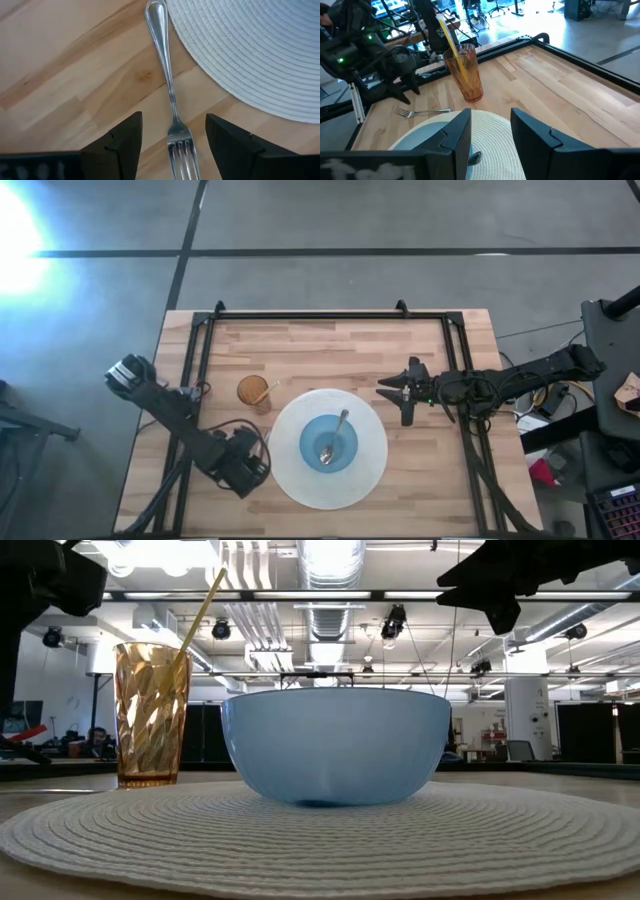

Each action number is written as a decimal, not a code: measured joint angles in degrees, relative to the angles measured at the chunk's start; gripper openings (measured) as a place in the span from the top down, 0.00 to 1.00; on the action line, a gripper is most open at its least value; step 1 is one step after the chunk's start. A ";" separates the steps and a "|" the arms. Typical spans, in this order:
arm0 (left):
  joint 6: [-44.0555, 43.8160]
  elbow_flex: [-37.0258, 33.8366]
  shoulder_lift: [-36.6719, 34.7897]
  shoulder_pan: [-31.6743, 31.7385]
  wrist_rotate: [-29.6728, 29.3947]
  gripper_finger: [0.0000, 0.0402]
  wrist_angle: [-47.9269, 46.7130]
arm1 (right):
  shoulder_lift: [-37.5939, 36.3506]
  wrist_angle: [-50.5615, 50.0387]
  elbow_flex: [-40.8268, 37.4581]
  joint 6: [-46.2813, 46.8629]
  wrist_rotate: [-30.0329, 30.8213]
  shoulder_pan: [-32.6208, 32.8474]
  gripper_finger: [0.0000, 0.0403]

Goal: Pick & Place Utensil
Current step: Put the fork into the blue bowl

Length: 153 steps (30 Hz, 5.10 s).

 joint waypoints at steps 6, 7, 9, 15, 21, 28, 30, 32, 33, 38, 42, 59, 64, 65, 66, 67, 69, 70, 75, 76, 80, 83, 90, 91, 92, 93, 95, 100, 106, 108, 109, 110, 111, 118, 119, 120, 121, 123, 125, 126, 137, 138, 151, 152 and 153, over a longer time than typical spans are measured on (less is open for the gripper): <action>-1.34 -0.01 1.81 0.51 1.32 0.48 0.45 | 0.00 -0.01 0.00 0.00 -0.02 0.00 0.66; -1.51 -0.01 2.01 0.61 1.33 0.48 0.61 | 0.00 -0.01 0.00 0.00 -0.07 0.01 0.66; -1.90 -0.01 2.36 0.74 1.41 0.48 1.42 | 0.00 -0.01 0.01 0.00 -0.11 0.00 0.65; -2.80 -0.10 3.23 1.02 1.49 0.48 2.92 | 0.00 -0.03 0.00 0.00 -0.13 0.00 0.67; -3.09 -0.14 4.61 1.34 2.73 0.48 2.92 | 0.00 -0.04 0.00 0.00 -0.13 0.00 0.68; -2.91 -0.32 6.06 1.98 2.75 0.48 3.62 | 0.00 -0.04 0.01 0.00 -0.14 0.00 0.66; -2.91 -1.01 6.06 2.04 2.84 0.48 5.16 | 0.00 -0.04 0.01 0.00 -0.15 0.02 0.66; -2.90 -2.04 6.06 2.11 2.90 0.48 6.84 | 0.00 -0.04 0.00 0.00 -0.15 0.02 0.66; -3.00 -2.47 6.06 2.11 3.09 0.48 7.37 | 0.00 -0.04 0.00 0.00 -0.15 0.02 0.67; -3.42 -5.63 6.02 2.14 4.37 0.48 12.15 | 0.00 -0.04 0.00 0.00 -0.17 0.01 0.69; -3.32 -7.04 5.82 2.48 4.94 0.48 14.57 | 0.00 -0.04 0.00 0.00 -0.17 0.00 0.69; 1.70 -7.68 5.64 6.52 11.80 0.65 14.36 | 0.00 -0.01 0.00 0.02 -0.20 0.02 0.69; 2.86 -7.75 5.64 7.01 12.79 0.78 13.92 | 0.00 -0.01 0.00 0.00 -0.20 0.02 0.69; 2.94 -7.75 5.64 7.01 12.82 0.80 13.81 | 0.00 -0.01 0.00 0.00 -0.20 0.00 0.69; 3.04 -7.75 5.64 7.01 12.96 0.83 13.65 | 0.00 -0.01 0.00 0.00 -0.20 0.02 0.68; 3.08 -7.75 5.64 7.01 13.13 0.85 13.44 | 0.00 -0.01 0.01 0.00 -0.20 0.00 0.68; 3.26 -7.75 5.66 7.01 13.30 0.88 13.08 | 0.00 -0.01 0.00 0.00 -0.20 0.02 0.68; 3.54 -7.75 5.66 7.01 13.39 0.90 12.95 | 0.00 -0.01 0.00 0.00 -0.20 0.01 0.67; 4.68 -7.82 5.68 7.01 13.63 0.98 12.86 | 0.00 -0.01 0.00 0.00 -0.20 0.00 0.68; 4.85 -7.85 5.68 7.01 13.68 0.98 12.88 | 0.00 -0.02 0.00 0.00 -0.20 0.02 0.68; 5.62 -8.05 5.68 7.01 13.96 0.98 13.02 | 0.00 -0.02 0.00 0.00 -0.20 0.02 0.69; 6.55 -8.08 5.50 7.01 14.11 0.99 12.99 | -0.01 -0.01 0.00 0.00 -0.20 0.01 0.69; 7.24 -7.90 4.15 6.89 15.27 0.99 11.91 | 0.00 -0.01 0.00 0.00 -0.20 0.01 0.68; 7.35 -7.90 3.94 6.86 15.28 0.99 11.73 | 0.00 -0.01 0.00 0.00 -0.20 0.01 0.68; 7.39 -7.90 3.70 6.79 15.32 0.99 11.45 | 0.00 -0.01 0.00 0.00 -0.20 0.02 0.68; 7.40 -7.90 3.54 6.77 15.24 0.99 11.27 | 0.00 -0.01 0.00 0.00 -0.20 0.01 0.68; 7.40 -7.88 3.45 6.78 15.01 0.99 11.01 | 0.00 -0.01 0.00 0.00 -0.20 0.00 0.69; 7.64 -7.84 3.41 6.77 14.66 1.00 10.62 | 0.00 -0.01 0.00 0.00 -0.20 0.00 0.69; 8.28 -7.52 3.24 6.77 14.34 1.00 10.04 | -0.01 -0.01 0.00 0.00 -0.20 0.02 0.68; 8.62 -7.20 3.21 6.79 14.28 1.00 9.61 | -0.02 -0.01 0.00 0.00 -0.20 0.00 0.68; 8.77 -7.00 3.21 6.79 14.27 1.00 9.37 | -0.02 -0.01 0.00 0.00 -0.20 0.00 0.68; 9.02 -6.86 3.21 6.79 14.26 1.00 9.17 | 0.00 -0.01 0.00 0.00 -0.20 0.00 0.68; 9.10 -6.71 3.21 6.79 14.25 1.00 8.98 | -0.01 0.01 0.00 -0.01 -0.18 0.00 0.68; 9.62 -5.85 3.21 6.79 14.25 1.00 7.80 | -0.02 0.01 0.02 0.00 -0.18 0.00 0.69; 9.71 -5.65 3.21 6.79 14.25 1.00 7.34 | 0.00 0.01 0.00 -0.02 -0.19 0.02 0.69; 9.80 -5.43 3.19 6.79 14.25 1.00 6.90 | 0.00 0.00 0.00 -0.01 -0.18 0.01 0.69; 9.83 -5.15 3.19 6.79 14.26 1.00 6.39 | -0.01 0.01 0.00 -0.04 -0.17 0.02 0.69; 10.04 -4.47 3.18 6.79 14.25 1.00 5.08 | 0.00 0.01 0.00 -0.16 -0.20 0.01 0.68; 10.65 -3.49 3.17 6.79 14.25 1.00 3.59 | -0.02 0.01 0.00 -0.36 -0.20 0.01 0.68; 10.86 -3.00 3.13 6.79 14.25 1.00 2.90 | 0.00 0.01 0.00 -0.37 -0.20 0.02 0.68; 13.66 1.29 3.01 6.81 11.91 1.00 -0.71 | -0.02 -0.01 0.00 -0.42 -0.25 0.00 0.69; 13.93 1.72 2.94 6.81 11.27 1.00 -0.91 | 0.00 0.01 0.00 -0.42 -0.37 0.02 0.68; 17.49 5.83 -1.46 6.81 -3.24 1.00 -2.08 | -0.04 0.01 0.00 -0.43 -4.34 0.00 0.69; 17.90 5.85 -1.98 6.81 -4.98 1.00 -2.10 | -0.04 0.01 0.00 -0.42 -5.23 0.04 0.69; 18.27 5.85 -2.45 6.81 -6.37 1.00 -2.06 | -0.04 -0.01 0.00 -0.40 -6.18 0.04 0.69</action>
